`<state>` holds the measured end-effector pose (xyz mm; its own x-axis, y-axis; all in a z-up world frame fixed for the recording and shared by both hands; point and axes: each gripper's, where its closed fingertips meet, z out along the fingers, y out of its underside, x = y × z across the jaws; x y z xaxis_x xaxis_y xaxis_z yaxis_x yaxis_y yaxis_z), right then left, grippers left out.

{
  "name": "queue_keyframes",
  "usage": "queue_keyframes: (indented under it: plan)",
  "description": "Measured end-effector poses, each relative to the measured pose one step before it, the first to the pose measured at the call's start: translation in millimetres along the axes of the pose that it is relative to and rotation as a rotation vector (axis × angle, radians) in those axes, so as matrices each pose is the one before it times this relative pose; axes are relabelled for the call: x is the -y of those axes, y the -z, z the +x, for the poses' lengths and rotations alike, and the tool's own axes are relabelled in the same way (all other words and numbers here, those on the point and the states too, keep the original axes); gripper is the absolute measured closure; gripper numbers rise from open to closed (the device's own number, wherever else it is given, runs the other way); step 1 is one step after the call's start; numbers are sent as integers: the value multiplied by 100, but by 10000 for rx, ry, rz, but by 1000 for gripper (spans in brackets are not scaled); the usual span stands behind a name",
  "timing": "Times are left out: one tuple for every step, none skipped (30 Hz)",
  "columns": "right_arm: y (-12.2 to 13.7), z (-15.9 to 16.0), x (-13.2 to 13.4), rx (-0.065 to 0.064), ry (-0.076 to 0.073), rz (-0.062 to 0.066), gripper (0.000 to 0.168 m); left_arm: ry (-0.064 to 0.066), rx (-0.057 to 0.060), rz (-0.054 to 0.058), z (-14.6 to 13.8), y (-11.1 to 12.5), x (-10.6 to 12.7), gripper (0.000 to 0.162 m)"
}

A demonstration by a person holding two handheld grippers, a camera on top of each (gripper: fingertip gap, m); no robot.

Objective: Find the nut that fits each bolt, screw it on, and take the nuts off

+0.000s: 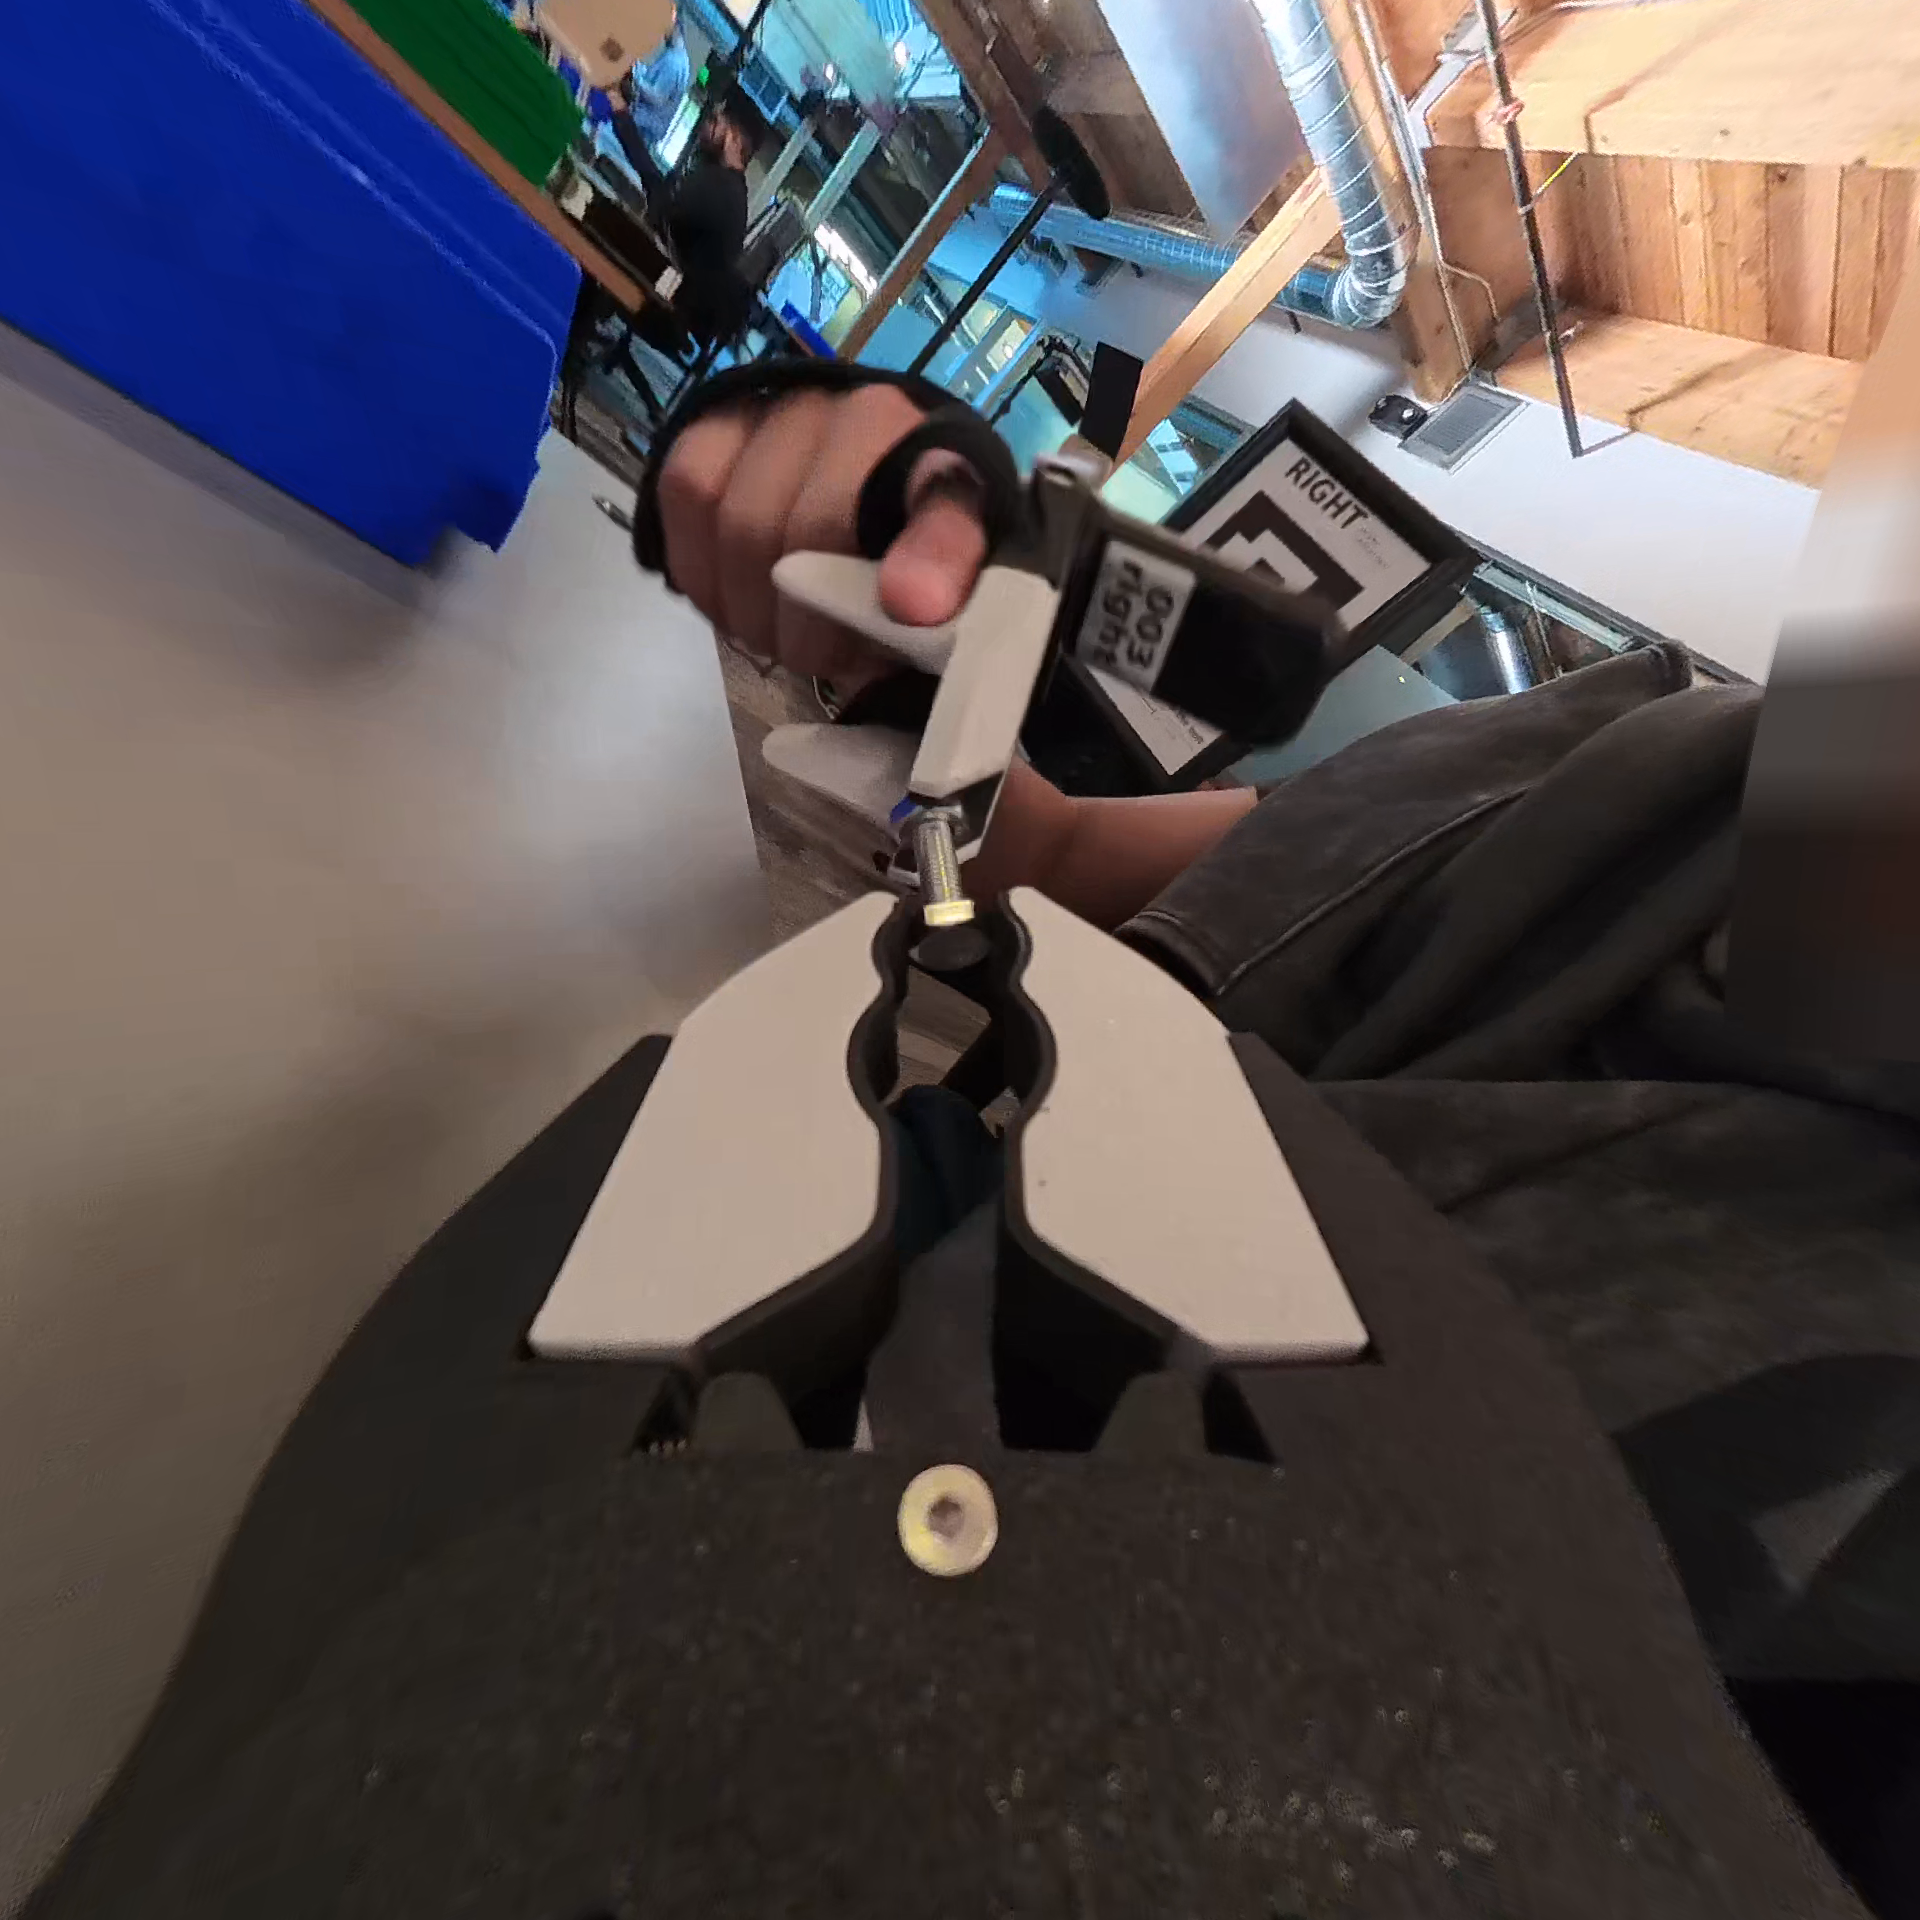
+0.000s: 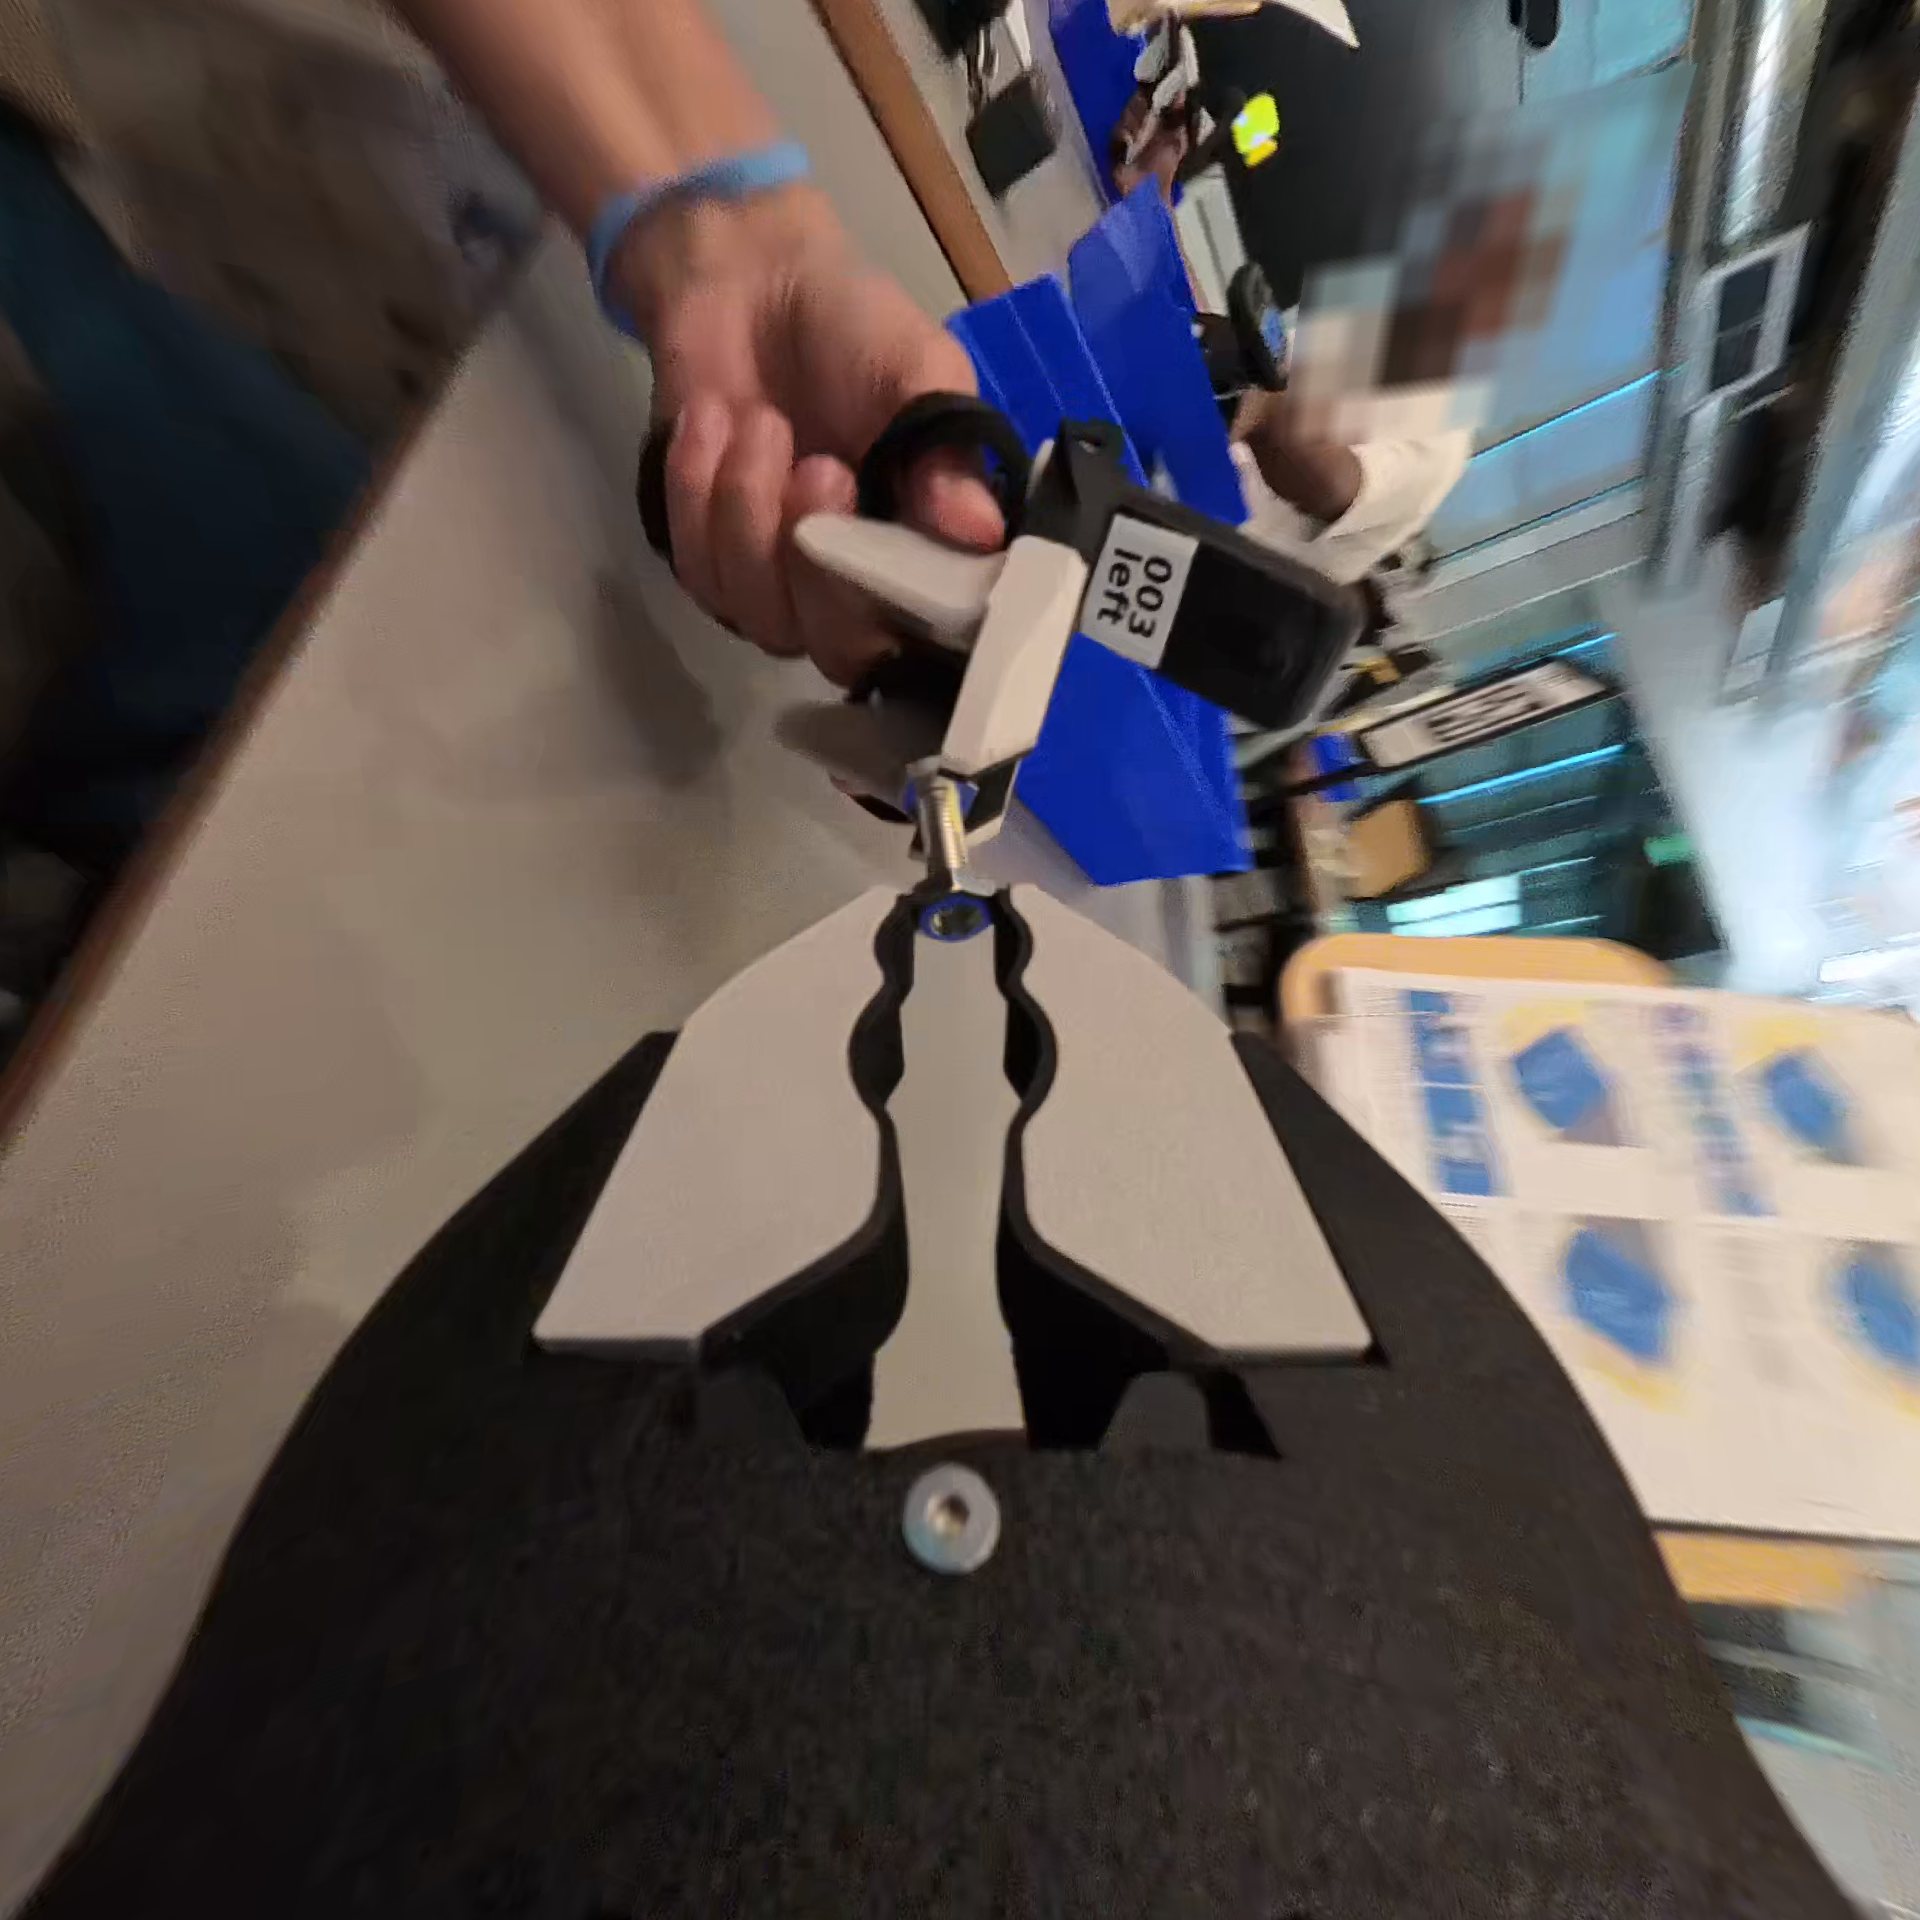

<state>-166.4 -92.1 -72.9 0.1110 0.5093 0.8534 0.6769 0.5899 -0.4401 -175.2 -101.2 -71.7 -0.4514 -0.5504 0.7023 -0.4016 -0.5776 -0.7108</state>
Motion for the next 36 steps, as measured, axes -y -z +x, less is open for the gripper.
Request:
queue_keyframes:
  plan:
    - [166,17,53,-608,1199,-295,153,238,-86,-15,49,-117,-33,147]
    - [195,-61,138,-522,1025,-210,154,226,-100,-61,62,-137,-95,147]
    - [152,-120,33,-390,982,-252,154,225,-52,-105,-32,-150,-191,147]
    - [100,-21,-31,-350,972,-251,154,223,-53,-42,-44,-90,-84,147]
    - [42,85,-28,-269,754,-184,154,171,-95,25,0,-24,30,147]
    - [-10,237,-7,-312,674,-153,154,213,-186,65,128,34,119,147]
    - [1,294,26,-366,682,-121,154,200,-183,73,177,64,177,147]
    - [-10,215,72,-254,412,-63,154,189,-122,28,163,50,90,147]
    - [-19,110,86,-171,115,30,154,199,-63,-23,152,44,9,148]
    - [19,105,120,-213,58,85,153,79,-12,16,156,26,32,148]
    - [73,296,160,-373,218,75,155,95,-91,-3,269,-48,-28,147]
    - [-8,43,-61,-204,207,-42,154,136,38,2,63,-14,-22,147]
    - [-57,-115,-100,-63,1,-14,154,-43,171,1,-77,28,-6,147]
    - [-11,68,39,-178,-2,50,154,-144,78,-76,37,-9,-112,147]
    - [-50,-9,-12,-132,-18,0,153,-92,89,-17,0,34,1,147]
    - [-105,-94,-128,-86,-183,-25,154,-61,130,22,-100,71,72,147]
    - [-77,-137,-78,-8,-423,46,154,-138,145,-27,-95,51,10,147]
    - [-32,-87,21,62,-604,106,154,-164,106,25,-64,60,69,147]
    - [-49,40,-11,14,-655,67,154,-96,23,70,29,63,131,147]
    - [20,112,-53,-35,-595,26,153,-76,51,80,-36,99,138,147]
    - [51,205,-54,-72,-661,61,146,-96,127,103,-132,174,190,147]
    - [47,100,-191,73,-856,-16,141,-158,108,120,-105,243,225,147]
    - [17,165,-417,126,-1022,-204,134,-182,30,234,50,309,396,147]
    - [-2,295,-361,104,-1274,-114,130,-176,55,246,38,324,420,148]
    - [-65,129,-288,343,-1645,24,130,-275,332,55,-292,297,205,147]
    - [-246,80,-606,464,-1977,-142,129,-493,612,-94,-596,260,12,147]
    - [-373,-26,-673,628,-2164,-202,125,-617,551,-52,-409,214,56,147]
    - [-298,-194,-258,864,-2253,14,123,-644,435,44,-171,185,182,147]
    - [-324,243,-26,639,-2280,129,119,-660,432,61,-142,193,235,147]
    - [-333,285,48,687,-2366,98,111,-608,463,61,-191,187,265,147]
    - [-321,-48,-177,967,-2327,-155,105,-564,496,-19,-273,185,157,147]
    - [-300,-170,-203,1072,-2260,-269,102,-452,375,33,-158,185,194,147]
    - [-221,-106,-39,1020,-2031,-216,104,-344,220,44,4,156,169,147]
    - [-61,-202,205,985,-1601,39,109,-336,211,-37,-12,100,25,147]
    - [59,-20,371,648,-1112,370,119,-248,178,-103,-35,33,-102,147]
    - [25,642,67,8,-718,212,132,-199,124,-203,-12,-41,-265,147]
